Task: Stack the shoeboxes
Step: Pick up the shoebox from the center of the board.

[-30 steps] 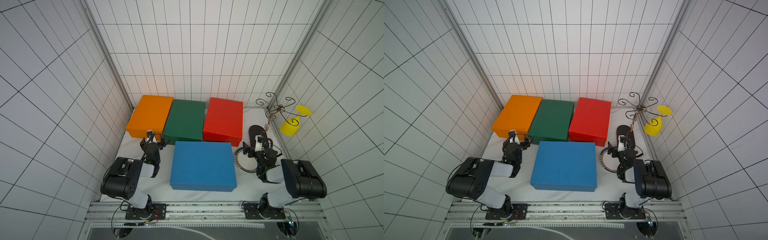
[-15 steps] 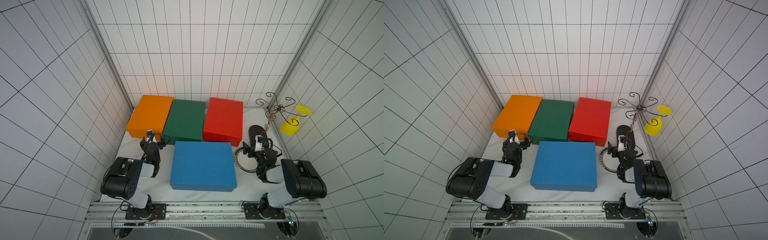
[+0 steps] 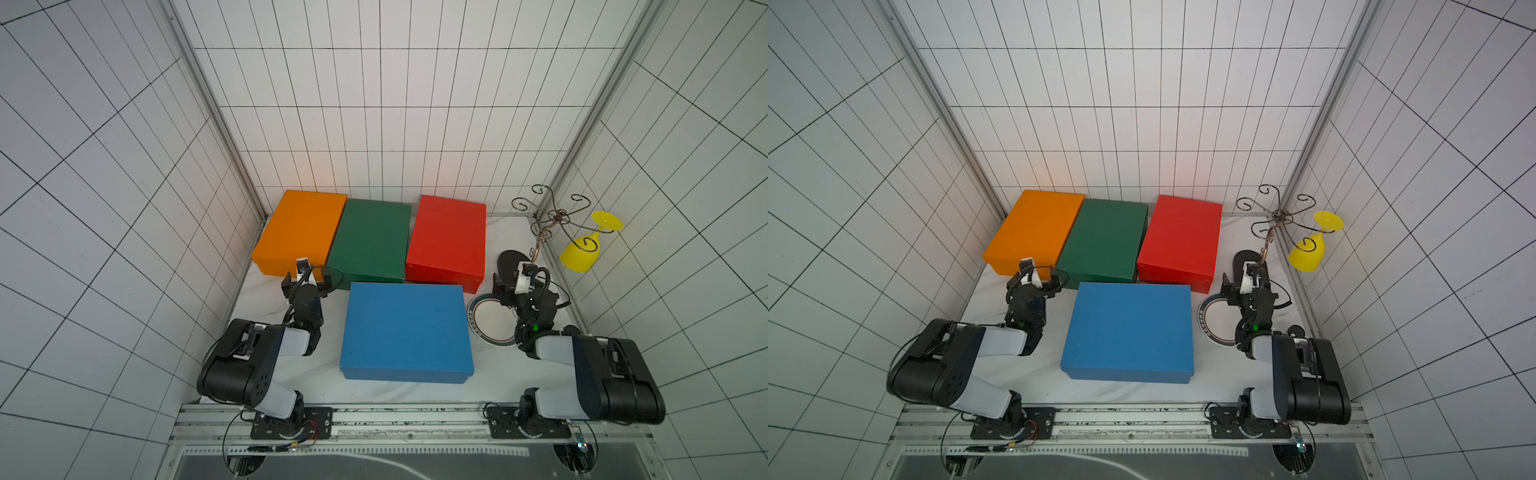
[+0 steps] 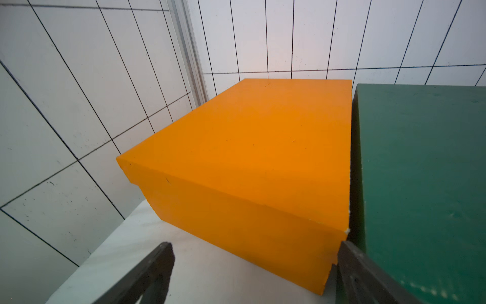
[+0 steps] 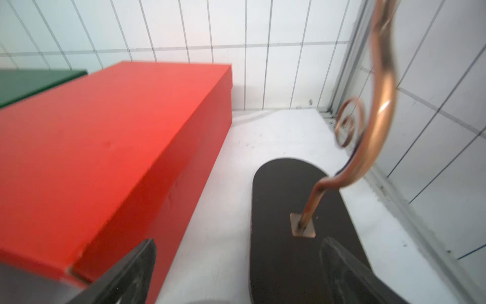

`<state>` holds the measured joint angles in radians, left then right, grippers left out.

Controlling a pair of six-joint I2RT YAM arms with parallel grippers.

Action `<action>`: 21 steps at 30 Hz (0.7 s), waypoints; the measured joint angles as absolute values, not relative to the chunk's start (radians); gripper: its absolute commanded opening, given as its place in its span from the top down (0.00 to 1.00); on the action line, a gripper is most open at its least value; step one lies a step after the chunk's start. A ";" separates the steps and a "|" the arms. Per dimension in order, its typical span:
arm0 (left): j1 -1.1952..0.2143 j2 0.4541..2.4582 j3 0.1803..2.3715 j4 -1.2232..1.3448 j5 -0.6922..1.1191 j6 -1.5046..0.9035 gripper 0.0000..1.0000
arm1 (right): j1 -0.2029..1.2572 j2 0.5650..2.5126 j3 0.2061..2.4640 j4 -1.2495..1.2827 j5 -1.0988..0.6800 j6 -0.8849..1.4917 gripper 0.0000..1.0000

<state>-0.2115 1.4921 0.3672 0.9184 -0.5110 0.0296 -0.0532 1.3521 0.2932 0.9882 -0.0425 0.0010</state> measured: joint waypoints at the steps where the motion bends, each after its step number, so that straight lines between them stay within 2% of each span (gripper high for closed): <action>1: -0.229 1.474 0.409 0.855 -0.532 0.034 0.02 | -0.035 1.320 0.304 0.973 0.002 0.008 0.01; 7: -0.287 1.421 0.714 0.457 -0.688 -0.102 0.02 | 0.126 1.156 0.333 0.765 0.268 0.091 0.01; 13: -0.306 1.421 0.910 -0.040 -0.852 -0.445 0.03 | 0.262 1.060 0.396 0.469 0.438 0.176 0.01; 17: -0.307 1.400 0.964 -0.254 -0.804 -0.556 0.03 | 0.310 1.005 0.444 0.296 0.437 0.241 0.01; 21: -0.309 1.318 0.958 -0.359 -0.661 -0.591 0.02 | 0.337 0.986 0.512 0.130 0.415 0.317 0.01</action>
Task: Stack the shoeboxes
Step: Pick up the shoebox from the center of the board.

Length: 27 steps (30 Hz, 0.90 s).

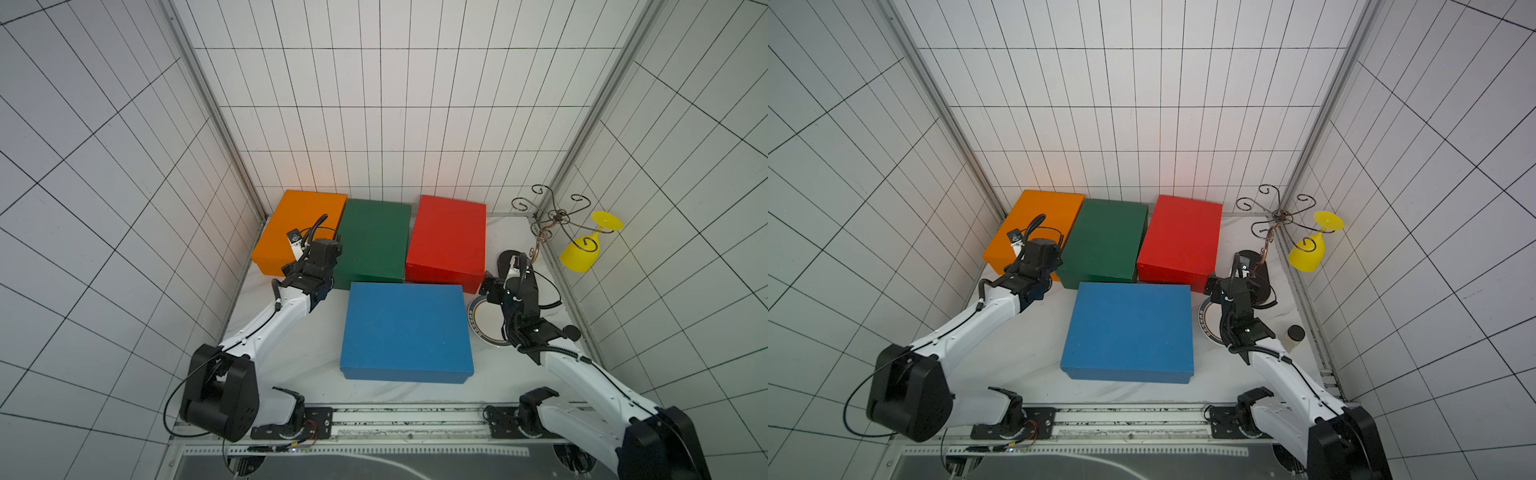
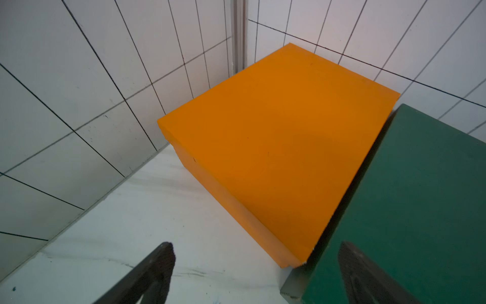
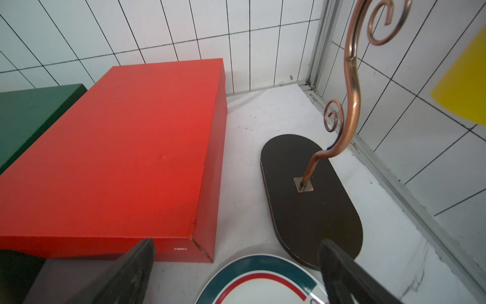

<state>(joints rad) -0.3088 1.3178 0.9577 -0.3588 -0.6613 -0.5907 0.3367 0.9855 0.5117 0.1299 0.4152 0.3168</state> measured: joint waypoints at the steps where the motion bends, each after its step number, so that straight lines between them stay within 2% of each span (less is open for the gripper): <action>1: -0.309 1.281 0.945 -0.361 -0.611 -0.592 0.02 | 0.348 0.980 0.525 0.092 0.402 0.334 0.01; 6: -0.306 1.121 0.881 -0.360 -0.359 -0.589 0.02 | 0.390 0.916 0.535 -0.049 0.307 0.392 0.06; 10: -0.307 1.089 0.889 -0.420 -0.189 -0.578 0.03 | 0.397 0.870 0.535 -0.143 0.207 0.416 0.11; 15: -0.307 1.051 0.890 -0.561 -0.069 -0.551 0.03 | 0.400 0.861 0.537 -0.268 0.075 0.421 0.17; 21: -0.306 0.928 0.787 -0.607 0.086 -0.527 0.03 | 0.400 0.794 0.537 -0.330 -0.072 0.442 0.15; 27: -0.306 0.902 0.702 -0.603 0.216 -0.523 0.03 | 0.400 0.731 0.534 -0.308 -0.189 0.469 0.12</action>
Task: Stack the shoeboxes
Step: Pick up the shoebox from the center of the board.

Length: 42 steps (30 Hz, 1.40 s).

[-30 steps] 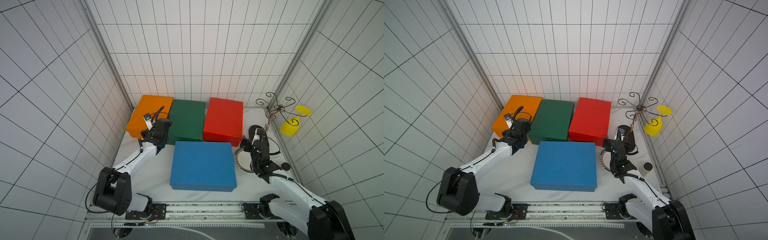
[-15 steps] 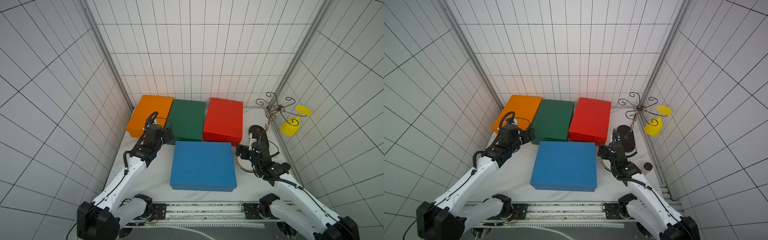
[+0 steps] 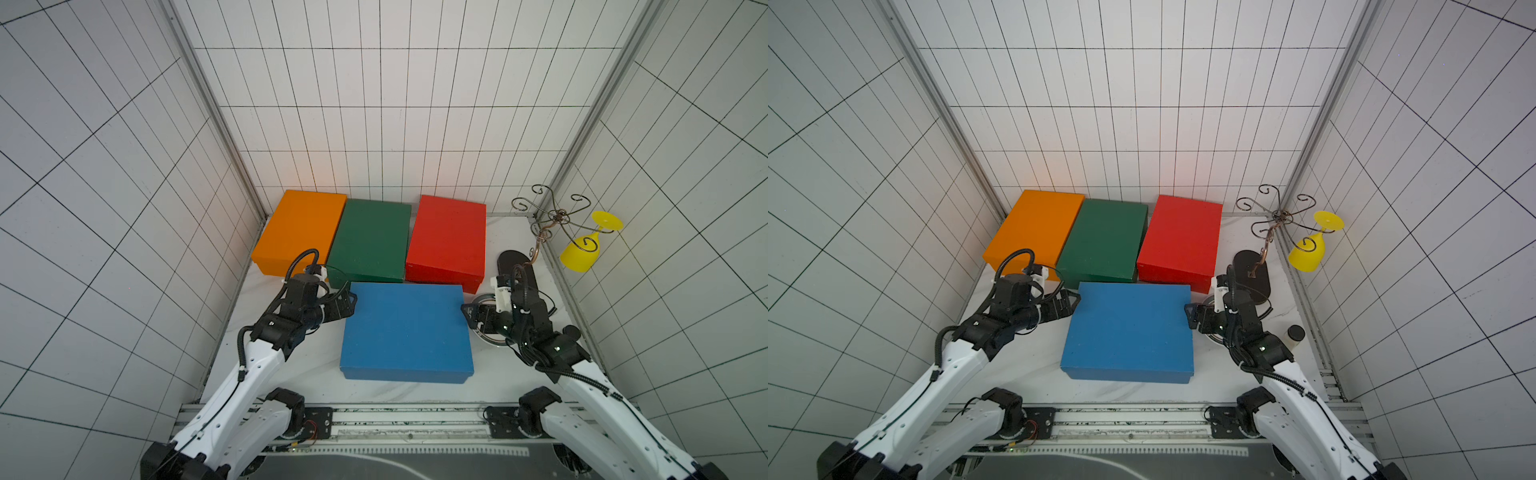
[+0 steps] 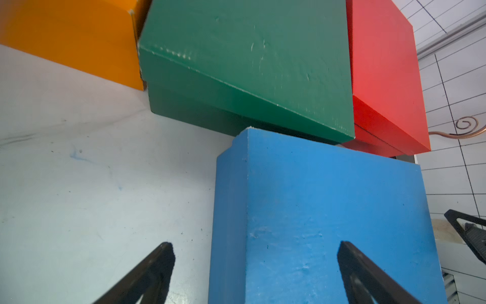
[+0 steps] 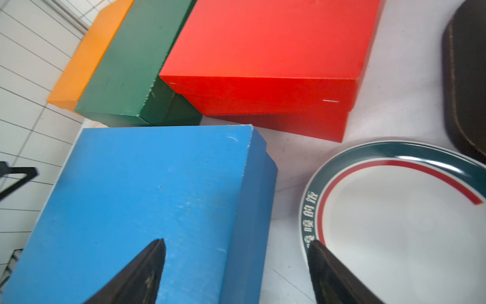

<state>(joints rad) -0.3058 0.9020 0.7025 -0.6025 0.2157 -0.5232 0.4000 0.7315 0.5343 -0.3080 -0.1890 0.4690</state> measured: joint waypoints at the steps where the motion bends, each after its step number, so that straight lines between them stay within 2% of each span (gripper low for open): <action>1: -0.306 0.907 0.691 -0.602 0.230 -0.523 0.03 | 0.400 0.734 0.534 -0.302 -0.205 0.471 0.12; 12: -0.304 1.034 0.623 -0.544 0.366 -0.536 0.07 | 0.400 0.815 0.467 -0.225 -0.326 0.513 0.10; 17: -0.304 1.031 0.587 -0.476 0.403 -0.554 0.07 | 0.400 0.841 0.424 -0.154 -0.378 0.542 0.14; 25: -0.303 1.030 0.526 -0.360 0.451 -0.591 0.15 | 0.400 0.885 0.364 -0.023 -0.456 0.606 0.20; 29: -0.303 1.031 0.511 -0.315 0.466 -0.609 0.21 | 0.400 0.890 0.350 0.010 -0.463 0.625 0.23; 34: -0.300 1.033 0.505 -0.289 0.464 -0.620 0.23 | 0.409 0.891 0.336 0.045 -0.459 0.650 0.25; 37: -0.297 1.034 0.505 -0.288 0.461 -0.621 0.24 | 0.425 0.891 0.334 0.051 -0.447 0.667 0.30; 42: -0.288 1.032 0.505 -0.288 0.454 -0.629 0.24 | 0.462 0.887 0.334 0.053 -0.413 0.702 0.30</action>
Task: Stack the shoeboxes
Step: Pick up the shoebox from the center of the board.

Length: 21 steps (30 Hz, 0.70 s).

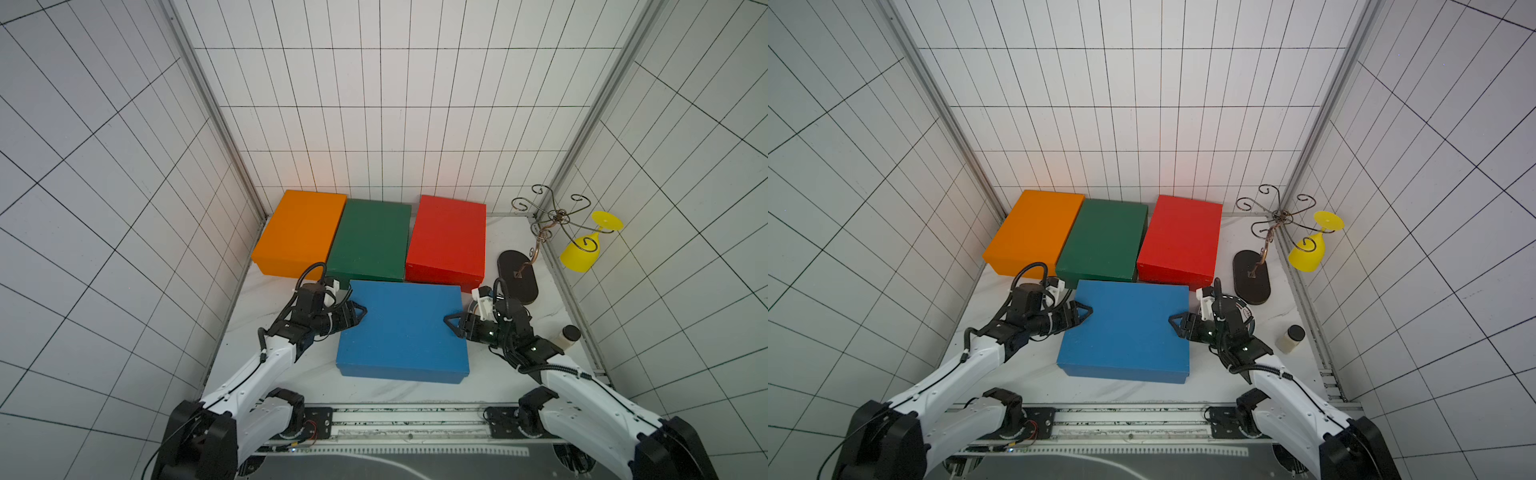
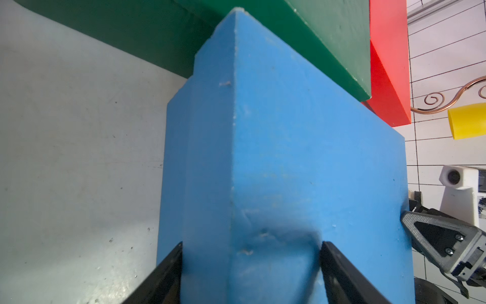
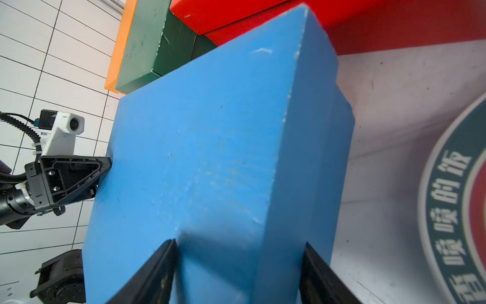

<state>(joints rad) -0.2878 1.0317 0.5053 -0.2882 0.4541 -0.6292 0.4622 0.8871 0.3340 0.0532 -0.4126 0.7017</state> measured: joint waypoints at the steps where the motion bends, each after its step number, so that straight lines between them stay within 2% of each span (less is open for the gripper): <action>1: -0.287 1.028 0.505 -0.290 0.450 -0.633 0.24 | 0.473 0.884 0.334 0.052 -0.404 0.710 0.31; 12: -0.287 0.902 0.542 -0.462 0.372 -0.659 0.24 | 0.593 0.853 0.341 0.017 -0.331 0.773 0.32; 21: -0.286 0.818 0.657 -0.553 0.268 -0.654 0.22 | 0.656 0.870 0.473 -0.056 -0.295 0.774 0.35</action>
